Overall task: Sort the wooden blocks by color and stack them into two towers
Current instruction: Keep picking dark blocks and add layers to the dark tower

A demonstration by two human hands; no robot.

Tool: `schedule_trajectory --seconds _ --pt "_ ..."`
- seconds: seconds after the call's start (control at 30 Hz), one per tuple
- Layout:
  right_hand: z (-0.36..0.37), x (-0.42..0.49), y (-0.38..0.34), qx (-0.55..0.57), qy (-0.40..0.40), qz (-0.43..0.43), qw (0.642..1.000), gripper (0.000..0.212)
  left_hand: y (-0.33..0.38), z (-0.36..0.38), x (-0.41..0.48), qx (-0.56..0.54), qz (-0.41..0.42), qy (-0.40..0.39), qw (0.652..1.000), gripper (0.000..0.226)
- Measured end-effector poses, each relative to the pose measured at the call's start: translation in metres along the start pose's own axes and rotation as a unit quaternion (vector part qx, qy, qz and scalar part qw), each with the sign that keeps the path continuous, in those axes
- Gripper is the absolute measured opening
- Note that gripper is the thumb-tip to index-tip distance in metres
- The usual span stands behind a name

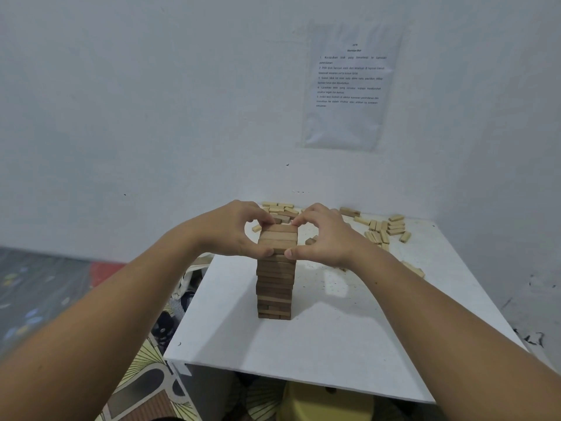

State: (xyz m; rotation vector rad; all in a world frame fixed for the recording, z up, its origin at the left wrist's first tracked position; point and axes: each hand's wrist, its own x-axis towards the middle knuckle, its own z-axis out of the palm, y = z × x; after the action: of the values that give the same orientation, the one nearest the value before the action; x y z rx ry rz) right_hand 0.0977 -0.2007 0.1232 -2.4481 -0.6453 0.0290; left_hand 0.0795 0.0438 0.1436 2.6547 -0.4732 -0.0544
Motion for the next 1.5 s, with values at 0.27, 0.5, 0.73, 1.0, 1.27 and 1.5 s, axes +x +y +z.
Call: schedule_trajectory --seconds 0.27,0.5,0.73,1.0,1.27,1.5 --pt "0.0 0.0 0.0 0.003 -0.005 -0.001 1.0 0.054 0.001 -0.001 0.001 0.005 0.0 -0.006 1.0 0.064" --pt "0.006 0.001 0.005 0.034 -0.026 0.016 0.999 0.058 0.002 -0.001 -0.002 -0.002 -0.006 -0.019 1.0 0.076" --pt "0.01 0.0 0.007 0.048 -0.037 0.031 0.998 0.07 -0.001 0.001 -0.002 -0.009 0.0 -0.031 0.999 0.075" --pt "0.011 0.0 0.006 0.042 -0.05 0.026 0.998 0.08 -0.001 0.002 0.0 0.002 0.004 -0.031 1.0 0.075" --pt "0.013 -0.001 0.006 0.017 -0.036 0.011 0.999 0.084 0.002 0.002 -0.001 0.011 0.005 -0.028 1.0 0.073" --pt "0.012 0.0 0.008 0.028 -0.038 0.006 0.999 0.085 0.002 0.002 -0.003 0.004 0.003 -0.032 0.999 0.076"
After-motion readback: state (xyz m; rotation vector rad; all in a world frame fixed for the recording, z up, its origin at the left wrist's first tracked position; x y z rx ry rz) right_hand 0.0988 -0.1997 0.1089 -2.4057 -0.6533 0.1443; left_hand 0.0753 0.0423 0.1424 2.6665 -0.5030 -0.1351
